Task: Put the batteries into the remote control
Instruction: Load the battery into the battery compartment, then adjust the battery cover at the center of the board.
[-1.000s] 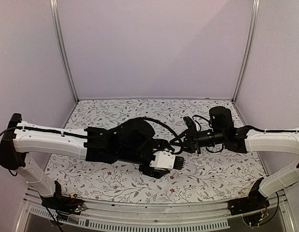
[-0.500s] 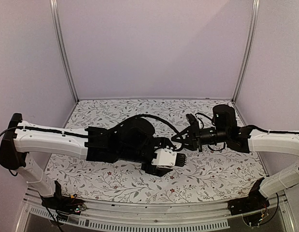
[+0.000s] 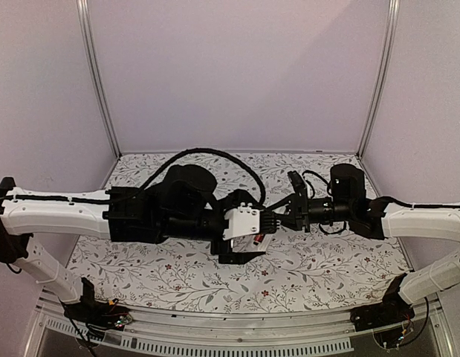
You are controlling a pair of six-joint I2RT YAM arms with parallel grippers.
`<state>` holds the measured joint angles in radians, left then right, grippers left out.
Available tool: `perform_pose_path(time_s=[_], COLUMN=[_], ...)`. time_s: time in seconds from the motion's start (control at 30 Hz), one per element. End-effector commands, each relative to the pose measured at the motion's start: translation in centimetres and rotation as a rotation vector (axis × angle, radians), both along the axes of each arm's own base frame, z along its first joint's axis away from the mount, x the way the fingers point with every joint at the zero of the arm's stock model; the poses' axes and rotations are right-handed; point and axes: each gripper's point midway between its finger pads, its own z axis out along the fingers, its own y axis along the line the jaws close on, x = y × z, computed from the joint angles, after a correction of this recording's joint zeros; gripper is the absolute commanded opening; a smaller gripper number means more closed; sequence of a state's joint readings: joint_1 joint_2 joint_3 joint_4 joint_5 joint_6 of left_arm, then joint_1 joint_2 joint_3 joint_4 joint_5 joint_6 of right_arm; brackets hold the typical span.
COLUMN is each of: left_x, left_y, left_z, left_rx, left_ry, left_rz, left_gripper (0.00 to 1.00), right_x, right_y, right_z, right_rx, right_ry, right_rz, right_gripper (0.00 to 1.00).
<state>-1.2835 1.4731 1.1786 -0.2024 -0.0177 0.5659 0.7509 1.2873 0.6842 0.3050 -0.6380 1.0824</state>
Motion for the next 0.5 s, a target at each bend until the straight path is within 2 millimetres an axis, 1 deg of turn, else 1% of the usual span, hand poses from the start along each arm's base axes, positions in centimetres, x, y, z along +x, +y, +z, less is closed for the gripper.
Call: perform_pose_path(time_s=[0.0,0.03,0.1,0.2,0.33,0.43,0.47], left_x=[1.5,2.1,3.7,6.7,11.0,12.7,13.2], left_y=[1.8,2.3,3.6,6.0,10.2,12.6,13.4], left_z=[3.1,3.4,3.6,2.7,-1.2,-4.7,-5.7], left_rx=[-0.120,-0.140,-0.184,-0.214,-0.161,-0.102,-0.092], left_ry=[0.090,0.112,0.186,0.320,0.517,0.651,0.690], left_rz=[0.129,0.165,0.279,0.457,0.720,0.854,0.895], left_gripper=[0.94,0.95,0.99,1.00,0.99,0.98,0.95], right_x=[1.3,1.5,2.0,2.6,3.5,3.8,3.8], right_y=[-1.1,-1.4,-1.9,-2.7,-3.9,-4.5,-4.6], right_z=[-1.1,-1.4,-1.7,-2.1,-2.4,-2.6,-2.6], right_rx=[-0.044,-0.052,-0.067,-0.097,-0.123,-0.136,-0.140], right_ry=[-0.104,-0.108,-0.129,-0.145,-0.169,-0.180,-0.181], right_rz=[-0.043,-0.050,-0.060,-0.076,-0.095,-0.098,-0.095], right_gripper=[0.00,0.00,0.00,0.00,0.00,0.00,0.00])
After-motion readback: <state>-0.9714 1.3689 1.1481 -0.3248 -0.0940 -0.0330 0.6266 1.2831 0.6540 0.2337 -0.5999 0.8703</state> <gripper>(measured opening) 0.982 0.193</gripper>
